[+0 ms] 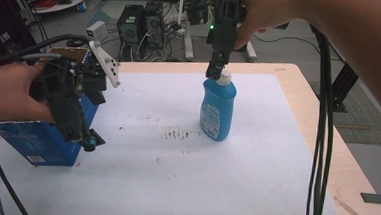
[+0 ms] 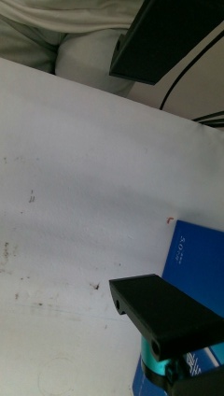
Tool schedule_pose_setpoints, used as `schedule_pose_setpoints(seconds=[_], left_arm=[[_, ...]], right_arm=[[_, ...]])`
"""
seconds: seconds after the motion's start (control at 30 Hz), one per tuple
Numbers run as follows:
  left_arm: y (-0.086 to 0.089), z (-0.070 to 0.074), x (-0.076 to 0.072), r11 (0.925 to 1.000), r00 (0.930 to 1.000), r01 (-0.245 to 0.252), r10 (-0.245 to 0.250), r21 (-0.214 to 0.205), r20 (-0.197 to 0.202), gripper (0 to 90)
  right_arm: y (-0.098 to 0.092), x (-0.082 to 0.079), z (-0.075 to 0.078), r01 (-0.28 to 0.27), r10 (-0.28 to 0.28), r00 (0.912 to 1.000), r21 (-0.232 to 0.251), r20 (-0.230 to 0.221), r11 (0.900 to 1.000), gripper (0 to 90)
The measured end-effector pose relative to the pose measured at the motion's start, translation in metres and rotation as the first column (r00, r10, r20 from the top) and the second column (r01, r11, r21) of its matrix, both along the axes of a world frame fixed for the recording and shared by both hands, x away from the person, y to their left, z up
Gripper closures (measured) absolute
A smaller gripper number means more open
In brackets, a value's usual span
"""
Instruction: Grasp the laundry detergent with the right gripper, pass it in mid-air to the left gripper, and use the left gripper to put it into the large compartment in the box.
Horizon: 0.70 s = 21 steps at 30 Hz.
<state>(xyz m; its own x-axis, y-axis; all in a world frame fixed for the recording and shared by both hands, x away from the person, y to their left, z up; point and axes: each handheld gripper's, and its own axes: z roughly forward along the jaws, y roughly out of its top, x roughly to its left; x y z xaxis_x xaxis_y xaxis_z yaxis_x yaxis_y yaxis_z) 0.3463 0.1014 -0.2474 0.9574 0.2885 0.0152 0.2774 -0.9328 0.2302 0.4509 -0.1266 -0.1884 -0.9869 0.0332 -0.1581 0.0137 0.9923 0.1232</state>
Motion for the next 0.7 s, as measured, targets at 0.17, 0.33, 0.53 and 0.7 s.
schedule_pose_setpoints(seconds=[0.17,0.33,0.53,0.7], left_arm=[[-0.002,-0.002,0.003,1.0,1.0,0.005,-0.005,0.002,0.002,1.7],[-0.003,-0.003,0.004,1.0,1.0,0.005,-0.005,0.002,0.007,1.7],[-0.007,-0.004,0.008,0.9999,0.9999,0.012,-0.012,-0.003,0.005,1.7],[-0.01,-0.004,0.01,0.9998,0.9998,0.017,-0.017,-0.006,0.004,1.7]], right_arm=[[-0.019,-0.002,0.003,0.082,-0.082,0.9965,0.027,0.011,0.9963,1.3],[-0.028,-0.003,0.0,0.121,-0.121,0.9927,0.031,0.002,0.9922,1.3],[-0.043,-0.005,-0.005,0.208,-0.207,0.9781,0.053,-0.022,0.9767,1.4],[-0.05,-0.006,-0.008,0.3,-0.298,0.9536,0.081,-0.046,0.9504,1.4]])
